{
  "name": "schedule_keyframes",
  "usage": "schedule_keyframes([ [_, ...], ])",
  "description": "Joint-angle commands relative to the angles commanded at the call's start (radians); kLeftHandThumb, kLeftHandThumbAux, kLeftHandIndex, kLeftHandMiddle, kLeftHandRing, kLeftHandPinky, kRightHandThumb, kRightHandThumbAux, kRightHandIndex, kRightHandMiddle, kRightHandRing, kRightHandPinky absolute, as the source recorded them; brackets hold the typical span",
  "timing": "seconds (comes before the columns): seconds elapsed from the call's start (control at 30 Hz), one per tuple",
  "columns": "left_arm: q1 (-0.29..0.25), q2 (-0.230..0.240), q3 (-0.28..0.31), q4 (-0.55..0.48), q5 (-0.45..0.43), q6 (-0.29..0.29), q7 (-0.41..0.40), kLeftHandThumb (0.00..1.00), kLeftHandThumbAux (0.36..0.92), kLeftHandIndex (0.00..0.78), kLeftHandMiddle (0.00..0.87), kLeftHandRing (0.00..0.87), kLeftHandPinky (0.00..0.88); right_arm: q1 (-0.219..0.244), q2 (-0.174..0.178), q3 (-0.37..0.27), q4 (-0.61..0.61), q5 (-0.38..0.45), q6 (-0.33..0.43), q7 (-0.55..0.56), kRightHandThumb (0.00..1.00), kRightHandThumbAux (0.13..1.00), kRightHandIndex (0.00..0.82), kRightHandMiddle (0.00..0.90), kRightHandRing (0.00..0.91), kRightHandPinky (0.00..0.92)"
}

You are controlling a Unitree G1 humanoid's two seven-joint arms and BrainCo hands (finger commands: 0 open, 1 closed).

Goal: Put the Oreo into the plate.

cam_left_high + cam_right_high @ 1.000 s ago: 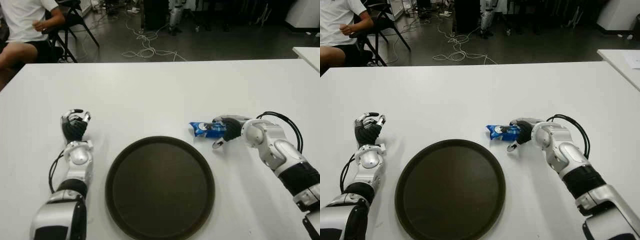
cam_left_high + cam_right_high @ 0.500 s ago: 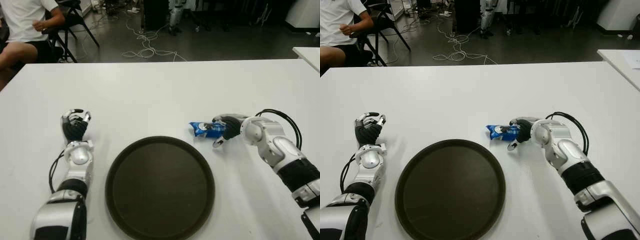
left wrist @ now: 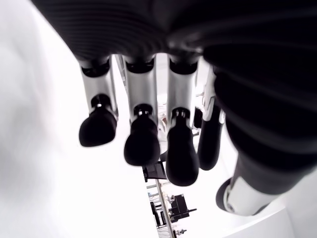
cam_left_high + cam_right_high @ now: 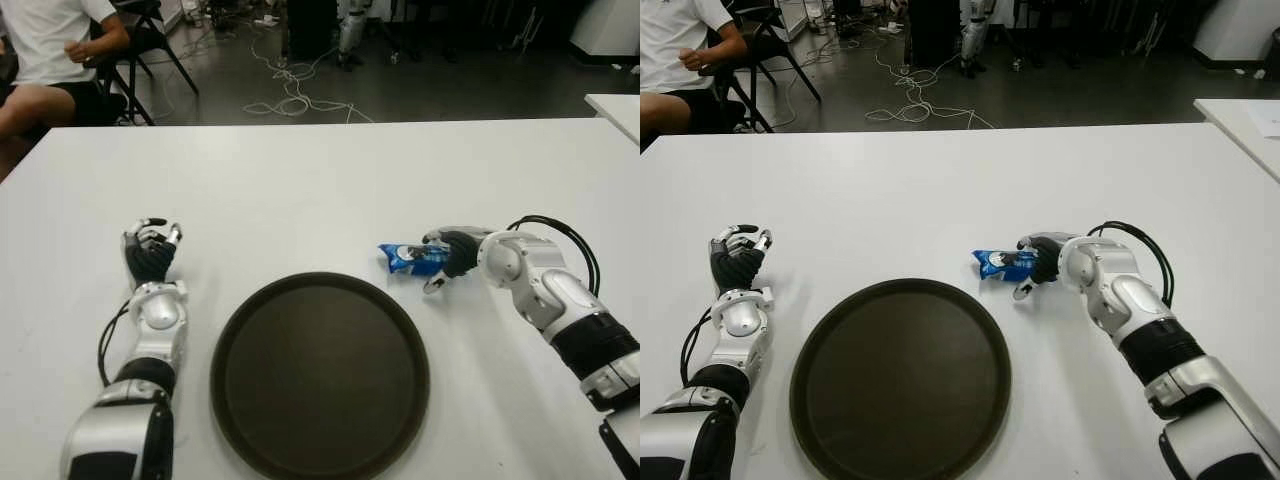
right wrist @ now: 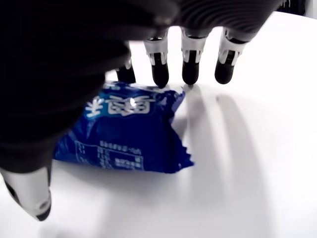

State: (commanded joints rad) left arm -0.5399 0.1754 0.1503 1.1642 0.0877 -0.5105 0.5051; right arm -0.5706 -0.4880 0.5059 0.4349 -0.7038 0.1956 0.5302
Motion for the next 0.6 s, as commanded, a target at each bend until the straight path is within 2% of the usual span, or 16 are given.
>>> schedule_keyframes([
  [0.2,-0.001,0.000,0.002,0.003,-0.003,-0.004,-0.004,0.701,0.719,0.434,0.741,0.757,0.775,-0.004,0.005,0.003,-0.001,-0.002,0.007,0.007,0.000,0.640,0.000,0.000,0.000,0.000],
  [0.6,-0.002,-0.001,0.006,0.006,-0.009,-0.014,-0.012,0.701,0.720,0.434,0.737,0.755,0.773,-0.018,0.043,0.022,0.054,-0.007,0.012,-0.021,0.000,0.651,0.000,0.000,0.000,0.000],
])
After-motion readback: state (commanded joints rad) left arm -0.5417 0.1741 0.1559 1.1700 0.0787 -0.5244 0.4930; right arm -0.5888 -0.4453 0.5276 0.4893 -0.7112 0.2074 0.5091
